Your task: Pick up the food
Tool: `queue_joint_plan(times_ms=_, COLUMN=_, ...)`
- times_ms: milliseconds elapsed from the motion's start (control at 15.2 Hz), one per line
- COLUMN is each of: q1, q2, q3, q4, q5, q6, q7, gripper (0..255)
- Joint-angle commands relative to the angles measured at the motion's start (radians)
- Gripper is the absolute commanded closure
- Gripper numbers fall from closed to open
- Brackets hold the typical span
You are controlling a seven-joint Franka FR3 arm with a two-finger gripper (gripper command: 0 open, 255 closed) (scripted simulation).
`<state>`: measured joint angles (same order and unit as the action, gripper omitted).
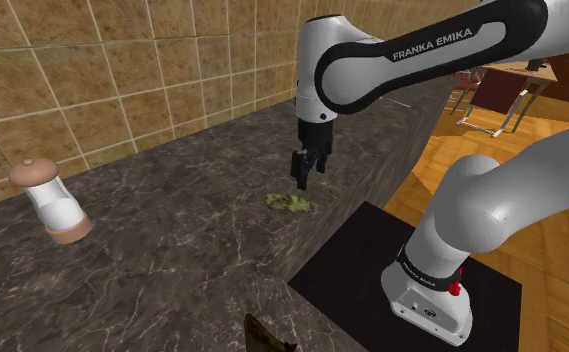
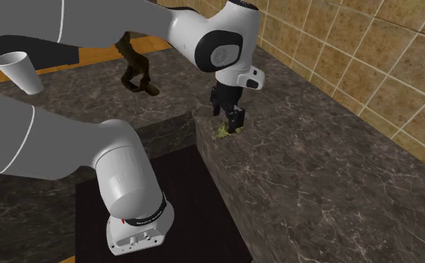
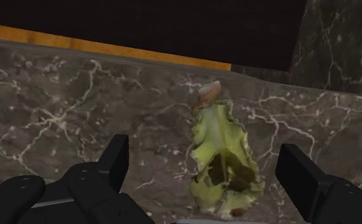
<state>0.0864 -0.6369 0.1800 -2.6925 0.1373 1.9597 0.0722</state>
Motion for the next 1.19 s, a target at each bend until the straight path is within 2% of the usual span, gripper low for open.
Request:
queue_joint_plan(times_ms=0, q1=0.014, q2=0.054, q3=0.026, q4=-0.021, q5=0.01, q6=0.089, q7=0.005, gripper=0)
queue_joint_plan(times_ms=198, q1=0.028, q2=0.146, q3=0.062, q4=-0.036, q5=0.015, q6=0.208, q7=0.013, gripper=0)
queue_joint_plan(times_ms=660, q1=0.026, q2=0.223, q3=0.076, q4=-0.083, q5=0.018, q6=0.332, q7=0.016, gripper=0)
queue_joint_plan(times_ms=792, q1=0.025, q2=0.23, q3=0.077, q4=-0.086, q5=0.018, q6=0.342, q7=0.016, gripper=0)
queue_joint_plan(times_ms=858, q1=0.025, q2=0.228, q3=0.077, q4=-0.086, q5=0.018, q6=0.34, q7=0.016, gripper=255)
queue_joint_plan(times_ms=1122, q1=0.025, q2=0.229, q3=0.077, q4=-0.085, q5=0.018, q6=0.34, q7=0.016, gripper=255)
